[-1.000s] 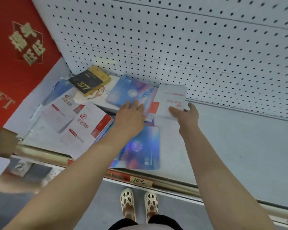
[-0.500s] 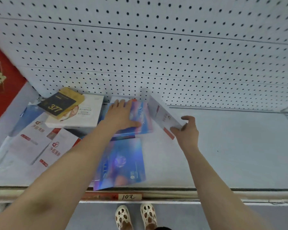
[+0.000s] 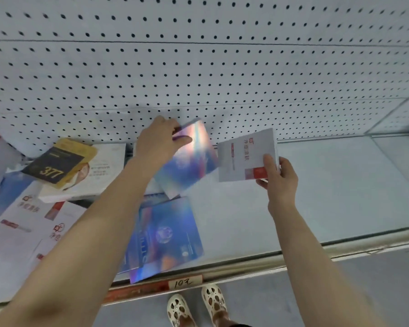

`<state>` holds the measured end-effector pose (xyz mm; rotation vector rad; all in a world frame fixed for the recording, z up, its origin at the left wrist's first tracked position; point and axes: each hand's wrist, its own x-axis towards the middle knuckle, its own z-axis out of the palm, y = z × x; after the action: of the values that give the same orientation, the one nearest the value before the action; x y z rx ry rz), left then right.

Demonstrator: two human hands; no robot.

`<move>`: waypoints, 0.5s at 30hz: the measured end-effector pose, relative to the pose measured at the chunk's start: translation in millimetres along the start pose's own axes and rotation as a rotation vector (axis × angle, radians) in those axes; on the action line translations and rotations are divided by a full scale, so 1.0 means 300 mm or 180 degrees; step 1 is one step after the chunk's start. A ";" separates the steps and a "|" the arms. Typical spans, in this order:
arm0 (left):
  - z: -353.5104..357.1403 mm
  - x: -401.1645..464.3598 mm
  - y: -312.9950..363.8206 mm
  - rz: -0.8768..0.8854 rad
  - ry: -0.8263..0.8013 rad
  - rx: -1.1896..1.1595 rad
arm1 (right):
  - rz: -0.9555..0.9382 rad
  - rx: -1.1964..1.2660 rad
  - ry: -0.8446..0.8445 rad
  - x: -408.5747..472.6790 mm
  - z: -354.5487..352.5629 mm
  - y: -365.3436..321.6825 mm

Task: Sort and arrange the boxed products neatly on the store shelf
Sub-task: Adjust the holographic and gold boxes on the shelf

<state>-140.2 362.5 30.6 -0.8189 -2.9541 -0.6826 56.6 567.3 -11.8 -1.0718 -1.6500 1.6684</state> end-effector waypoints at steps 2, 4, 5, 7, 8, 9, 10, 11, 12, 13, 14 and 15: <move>-0.012 -0.035 0.036 0.0105 0.0423 -0.0470 | -0.0140 -0.0037 0.0160 -0.004 -0.060 -0.014; 0.003 -0.082 0.072 0.0049 0.0565 -0.1191 | -0.0185 -0.0005 0.0210 -0.016 -0.125 -0.021; 0.018 -0.107 0.093 -0.0015 0.0566 -0.1574 | -0.0150 0.0024 0.0235 -0.025 -0.159 -0.023; 0.057 -0.160 0.148 -0.0187 0.0490 -0.2207 | -0.0020 0.0163 0.0359 -0.049 -0.233 -0.025; 0.078 -0.189 0.180 -0.0318 0.0441 -0.2501 | 0.0039 0.0263 0.0460 -0.062 -0.274 -0.026; 0.099 -0.220 0.215 -0.0466 0.0396 -0.2819 | 0.0069 0.0368 0.0577 -0.077 -0.317 -0.024; 0.119 -0.251 0.251 -0.0607 0.0370 -0.3099 | 0.0067 0.0455 0.0705 -0.091 -0.362 -0.021; 0.140 -0.280 0.290 -0.0706 0.0350 -0.3288 | 0.0049 0.0506 0.0825 -0.103 -0.411 -0.018; 0.163 -0.309 0.332 -0.0765 0.0299 -0.3384 | 0.0023 0.0520 0.0930 -0.115 -0.462 -0.011; 0.185 -0.336 0.373 -0.0791 0.0227 -0.3423 | -0.0008 0.0527 0.1009 -0.127 -0.515 -0.005; 0.208 -0.362 0.418 -0.0794 0.0142 -0.3442 | -0.0048 0.0524 0.1070 -0.136 -0.569 0.003; 0.234 -0.390 0.468 -0.0791 0.0053 -0.3456 | -0.0072 0.0502 0.1133 -0.144 -0.630 0.011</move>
<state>37.5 441.9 11.1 -0.3801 -2.5015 -2.3409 238.0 633.4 5.6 -1.1857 -1.2779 1.4646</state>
